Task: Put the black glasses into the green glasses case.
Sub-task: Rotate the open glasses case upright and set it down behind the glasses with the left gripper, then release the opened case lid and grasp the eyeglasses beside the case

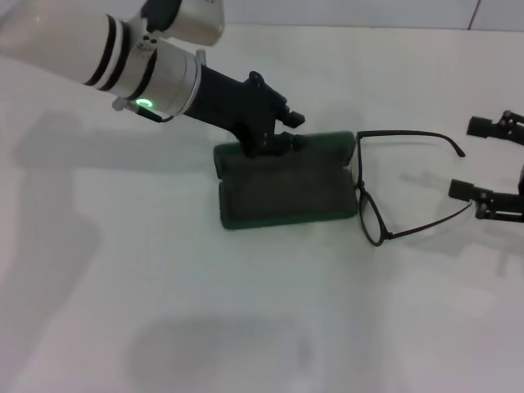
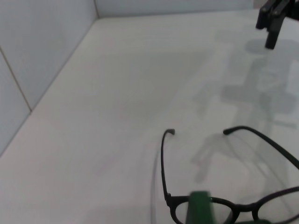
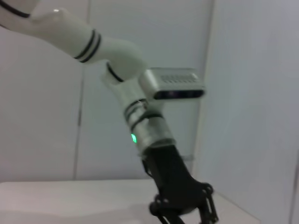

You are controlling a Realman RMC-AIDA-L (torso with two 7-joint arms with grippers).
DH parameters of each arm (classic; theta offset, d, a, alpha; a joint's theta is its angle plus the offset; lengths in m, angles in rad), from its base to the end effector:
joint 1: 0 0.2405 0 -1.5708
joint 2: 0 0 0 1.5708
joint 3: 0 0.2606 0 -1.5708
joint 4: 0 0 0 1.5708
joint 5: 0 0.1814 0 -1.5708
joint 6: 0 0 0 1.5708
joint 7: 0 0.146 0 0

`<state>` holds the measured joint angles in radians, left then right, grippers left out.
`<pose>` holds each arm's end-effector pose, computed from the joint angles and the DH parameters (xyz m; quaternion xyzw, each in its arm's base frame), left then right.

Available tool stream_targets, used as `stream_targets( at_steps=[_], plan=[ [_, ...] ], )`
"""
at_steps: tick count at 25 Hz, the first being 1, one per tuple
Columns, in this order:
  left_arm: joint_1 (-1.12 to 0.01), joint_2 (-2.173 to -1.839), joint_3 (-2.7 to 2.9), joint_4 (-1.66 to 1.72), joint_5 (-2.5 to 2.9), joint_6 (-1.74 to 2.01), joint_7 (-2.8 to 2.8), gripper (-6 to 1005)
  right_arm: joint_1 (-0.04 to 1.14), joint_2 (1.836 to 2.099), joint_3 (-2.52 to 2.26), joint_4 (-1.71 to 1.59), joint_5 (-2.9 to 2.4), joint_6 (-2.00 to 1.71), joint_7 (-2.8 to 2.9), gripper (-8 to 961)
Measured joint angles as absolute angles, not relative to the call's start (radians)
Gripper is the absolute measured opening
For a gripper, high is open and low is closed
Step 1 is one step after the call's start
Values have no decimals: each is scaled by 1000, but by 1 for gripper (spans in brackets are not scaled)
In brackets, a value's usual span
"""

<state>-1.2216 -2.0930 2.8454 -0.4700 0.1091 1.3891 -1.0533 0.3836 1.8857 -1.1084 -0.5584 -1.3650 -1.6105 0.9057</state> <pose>-0.1502 0.3969 -0.0456 -0.9957 0.0084 -0.0372 0.0841 0.2621 0.2887 0.0472 -0.9283 0.0125 0.3104 0.2041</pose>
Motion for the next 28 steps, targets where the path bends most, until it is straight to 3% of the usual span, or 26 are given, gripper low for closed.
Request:
stream_targets(
  at_steps=[8, 11, 16, 21, 23, 26, 28],
  plan=[
    [-1121, -2085, 2845, -479, -164, 1474, -1006, 337, 408, 1901, -1095, -567, -1381, -1588, 954, 839],
    [-1005, -2089, 2846, -428, -414, 1493, -1011, 387, 441, 1902, -1099, -588, -1409, -1551, 1106, 839],
    [-929, -2088, 2846, -357, -475, 1497, -1032, 648, 494, 1900, -1098, -707, -1538, -1523, 1526, 839],
    [-903, -2089, 2846, -331, -475, 1498, -1045, 795, 621, 1872, -1097, -899, -1814, -1548, 2133, 834],
    [-897, -2089, 2846, -318, -475, 1498, -1029, 798, 716, 1860, -1098, -936, -1960, -1591, 2339, 831],
    [-888, -2089, 2846, -292, -473, 1498, -973, 799, 806, 1862, -1104, -940, -2086, -1629, 2462, 828],
    [-884, -2089, 2846, -282, -473, 1498, -957, 799, 887, 1876, -1118, -935, -2213, -1645, 2550, 826]
  ],
)
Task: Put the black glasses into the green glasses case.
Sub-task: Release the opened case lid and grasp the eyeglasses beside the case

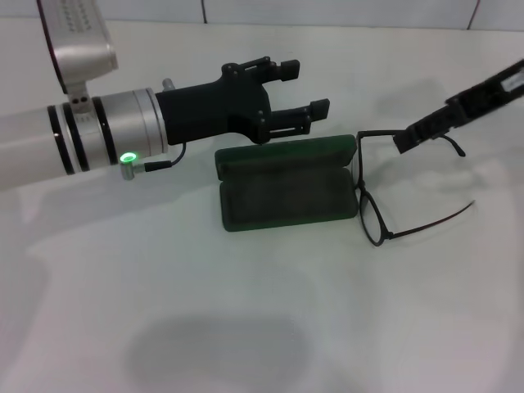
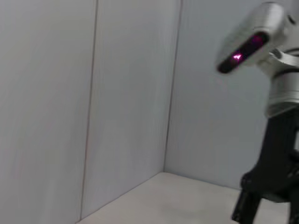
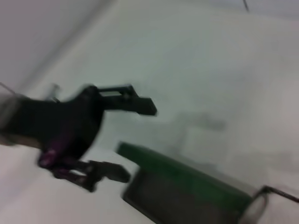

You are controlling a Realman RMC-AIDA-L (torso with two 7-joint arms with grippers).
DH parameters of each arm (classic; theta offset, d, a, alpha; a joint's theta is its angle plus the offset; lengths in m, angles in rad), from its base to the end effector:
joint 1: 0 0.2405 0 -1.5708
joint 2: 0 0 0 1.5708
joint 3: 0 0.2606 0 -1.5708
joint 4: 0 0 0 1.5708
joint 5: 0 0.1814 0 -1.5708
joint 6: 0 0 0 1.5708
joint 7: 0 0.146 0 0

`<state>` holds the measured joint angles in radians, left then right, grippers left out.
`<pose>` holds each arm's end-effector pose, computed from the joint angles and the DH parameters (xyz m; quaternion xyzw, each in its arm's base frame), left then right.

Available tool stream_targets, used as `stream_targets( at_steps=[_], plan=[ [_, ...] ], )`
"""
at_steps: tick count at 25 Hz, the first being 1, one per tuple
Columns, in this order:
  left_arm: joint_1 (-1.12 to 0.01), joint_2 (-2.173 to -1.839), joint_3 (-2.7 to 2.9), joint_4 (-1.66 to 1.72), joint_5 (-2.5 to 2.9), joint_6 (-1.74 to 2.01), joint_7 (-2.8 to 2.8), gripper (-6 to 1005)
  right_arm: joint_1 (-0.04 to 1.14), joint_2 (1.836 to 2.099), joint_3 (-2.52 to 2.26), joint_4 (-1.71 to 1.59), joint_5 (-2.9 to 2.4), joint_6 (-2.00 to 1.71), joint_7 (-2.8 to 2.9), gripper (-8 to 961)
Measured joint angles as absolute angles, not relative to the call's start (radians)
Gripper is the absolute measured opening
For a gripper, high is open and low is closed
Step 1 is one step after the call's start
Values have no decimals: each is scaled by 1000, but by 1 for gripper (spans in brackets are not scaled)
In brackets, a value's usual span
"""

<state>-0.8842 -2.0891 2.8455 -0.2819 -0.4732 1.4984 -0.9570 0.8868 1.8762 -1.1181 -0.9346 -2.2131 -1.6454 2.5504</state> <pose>-0.1845 0.3579 -0.0401 -0.9218 -0.1299 -0.3260 0.1644 0.1486 0.3844 0.0462 -0.9073 0.4140 -0.0300 0.0676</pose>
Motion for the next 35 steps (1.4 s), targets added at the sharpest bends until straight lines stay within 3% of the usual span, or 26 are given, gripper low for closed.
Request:
stream_targets(
  at_steps=[6, 10, 13, 35],
  plan=[
    [-895, -2090, 2845, -277, -450, 1498, -944, 799, 1013, 1946, -1142, -929, -2457, -1685, 2654, 825],
    [-900, -2089, 2845, -276, -439, 1498, -950, 800, 1032, 1998, -1171, -929, -2536, -1685, 2679, 824],
    [-901, -2088, 2846, -276, -432, 1498, -949, 800, 1022, 2018, -1206, -928, -2534, -1650, 2682, 824],
    [-893, -2090, 2846, -276, -423, 1489, -934, 799, 932, 2023, -1416, -851, -2423, -1313, 2671, 825]
  ],
)
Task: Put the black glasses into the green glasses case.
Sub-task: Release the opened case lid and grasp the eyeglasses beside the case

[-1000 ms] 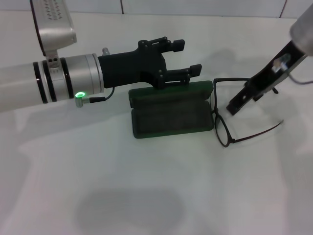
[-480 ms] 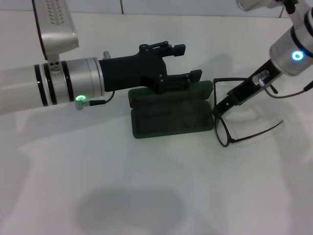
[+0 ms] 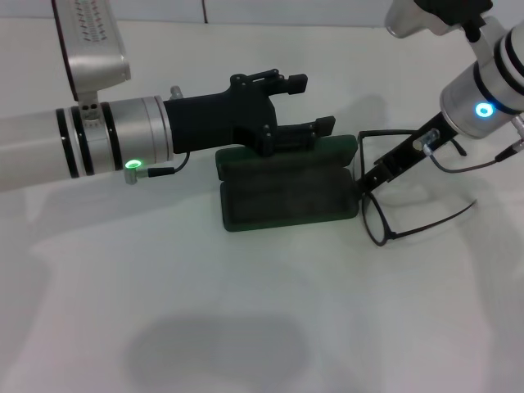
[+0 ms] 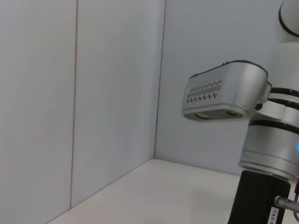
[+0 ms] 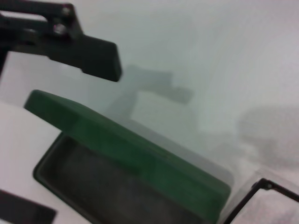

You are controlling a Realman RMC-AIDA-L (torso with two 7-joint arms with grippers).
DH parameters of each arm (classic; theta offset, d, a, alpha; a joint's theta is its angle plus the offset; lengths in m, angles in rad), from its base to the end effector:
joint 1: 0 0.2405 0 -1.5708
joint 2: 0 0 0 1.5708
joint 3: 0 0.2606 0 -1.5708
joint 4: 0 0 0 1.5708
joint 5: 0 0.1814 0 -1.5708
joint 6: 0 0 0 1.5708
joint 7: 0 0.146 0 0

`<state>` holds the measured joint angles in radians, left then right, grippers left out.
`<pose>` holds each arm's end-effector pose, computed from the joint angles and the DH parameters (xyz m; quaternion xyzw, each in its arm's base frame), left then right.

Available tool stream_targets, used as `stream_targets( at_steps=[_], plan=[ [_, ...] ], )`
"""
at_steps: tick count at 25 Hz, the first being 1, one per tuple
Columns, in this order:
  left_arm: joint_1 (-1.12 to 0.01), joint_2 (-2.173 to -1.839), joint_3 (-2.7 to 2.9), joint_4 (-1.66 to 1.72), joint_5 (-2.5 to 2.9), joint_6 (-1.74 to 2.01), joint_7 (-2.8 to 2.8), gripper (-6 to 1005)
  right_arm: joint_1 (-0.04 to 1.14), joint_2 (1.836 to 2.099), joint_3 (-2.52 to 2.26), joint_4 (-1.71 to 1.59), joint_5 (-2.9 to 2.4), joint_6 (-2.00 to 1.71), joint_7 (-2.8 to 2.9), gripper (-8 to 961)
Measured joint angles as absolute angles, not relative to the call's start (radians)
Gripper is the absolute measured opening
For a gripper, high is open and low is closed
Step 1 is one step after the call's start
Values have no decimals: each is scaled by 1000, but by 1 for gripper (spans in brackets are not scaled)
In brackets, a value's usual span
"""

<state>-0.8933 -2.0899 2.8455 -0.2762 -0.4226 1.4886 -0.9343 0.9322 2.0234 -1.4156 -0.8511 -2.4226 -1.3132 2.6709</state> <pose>-0.1844 0.3552 -0.0462 -0.9328 -0.1140 -0.3063 0.1518 0.1532 0.3869 -0.0409 -0.9039 0.3772 -0.1351 0.1498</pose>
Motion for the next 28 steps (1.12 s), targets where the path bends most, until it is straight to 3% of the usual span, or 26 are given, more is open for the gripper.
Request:
stream_targets(
  at_steps=[5, 7, 13, 24, 28],
  plan=[
    [-891, -2090, 2845, -276, -423, 1488, -934, 800, 916, 2016, -1415, -851, -2433, -1313, 2666, 824],
    [-888, -2091, 2846, -276, -423, 1488, -934, 800, 908, 2014, -1410, -858, -2452, -1316, 2666, 762],
    [-891, -2090, 2846, -276, -424, 1488, -934, 800, 883, 2006, -1406, -882, -2486, -1312, 2657, 762],
    [-898, -2092, 2845, -270, -436, 1488, -934, 799, 885, 2013, -1412, -894, -2495, -1312, 2622, 763],
    [-894, -2092, 2844, -261, -438, 1487, -934, 800, 882, 2013, -1414, -894, -2496, -1312, 2617, 703]
  ],
)
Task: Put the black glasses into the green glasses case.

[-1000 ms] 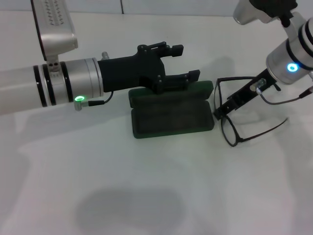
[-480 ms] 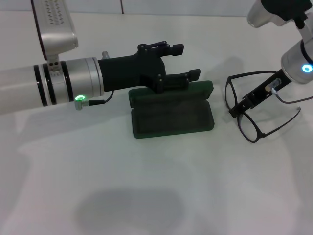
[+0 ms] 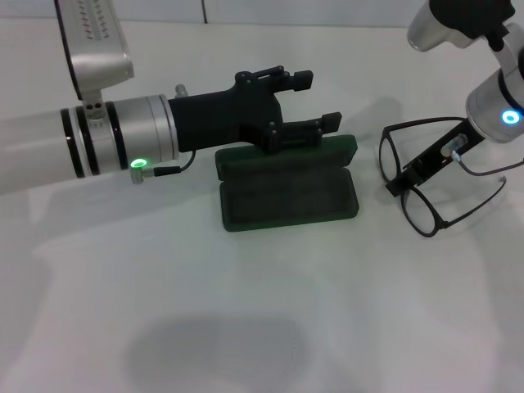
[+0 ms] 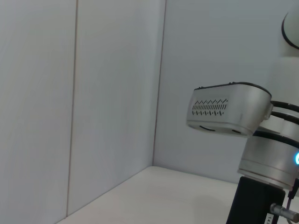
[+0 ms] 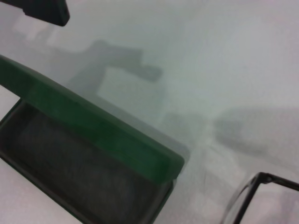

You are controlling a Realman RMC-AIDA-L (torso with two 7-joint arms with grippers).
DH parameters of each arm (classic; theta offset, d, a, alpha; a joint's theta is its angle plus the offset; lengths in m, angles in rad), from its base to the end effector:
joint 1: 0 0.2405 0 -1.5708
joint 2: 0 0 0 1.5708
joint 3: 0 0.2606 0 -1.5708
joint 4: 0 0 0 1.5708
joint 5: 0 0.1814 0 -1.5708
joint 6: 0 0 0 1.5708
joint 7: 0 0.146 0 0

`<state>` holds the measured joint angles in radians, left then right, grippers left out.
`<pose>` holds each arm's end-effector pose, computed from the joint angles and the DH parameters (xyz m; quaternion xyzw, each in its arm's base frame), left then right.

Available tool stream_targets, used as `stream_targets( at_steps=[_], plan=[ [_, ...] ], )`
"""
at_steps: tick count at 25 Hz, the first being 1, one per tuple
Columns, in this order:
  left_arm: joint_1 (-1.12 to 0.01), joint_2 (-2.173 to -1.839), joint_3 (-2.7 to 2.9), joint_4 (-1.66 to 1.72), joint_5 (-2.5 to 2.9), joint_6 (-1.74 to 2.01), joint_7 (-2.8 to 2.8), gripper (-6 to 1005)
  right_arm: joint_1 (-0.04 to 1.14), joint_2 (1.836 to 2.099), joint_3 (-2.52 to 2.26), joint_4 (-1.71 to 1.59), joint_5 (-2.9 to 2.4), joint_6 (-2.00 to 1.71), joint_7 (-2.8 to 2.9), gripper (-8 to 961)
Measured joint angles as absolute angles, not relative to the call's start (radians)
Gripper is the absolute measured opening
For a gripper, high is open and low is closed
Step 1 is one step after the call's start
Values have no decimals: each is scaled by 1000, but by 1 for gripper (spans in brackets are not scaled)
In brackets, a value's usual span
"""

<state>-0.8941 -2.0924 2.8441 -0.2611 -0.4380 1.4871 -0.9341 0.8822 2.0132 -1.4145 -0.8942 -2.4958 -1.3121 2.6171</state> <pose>-0.1804 0.3550 -0.0479 -0.9292 -0.1161 -0.3169 0.1506 0.1737 0.3873 -0.0291 -0.9056 0.3502 -0.1614 0.1764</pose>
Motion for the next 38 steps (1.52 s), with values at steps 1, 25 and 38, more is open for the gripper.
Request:
stream_targets(
  at_steps=[1, 25, 38],
  plan=[
    [-893, -2092, 2844, -258, -439, 1487, -934, 800, 881, 2013, -1415, -894, -2496, -1311, 2614, 688],
    [-891, -2091, 2844, -252, -465, 1493, -933, 800, 826, 2008, -1468, -950, -2508, -1272, 2579, 197],
    [-873, -2084, 2844, -250, -537, 1711, -964, 799, 506, 2017, -1025, -1083, -1926, -1277, 1892, 94]
  ],
)
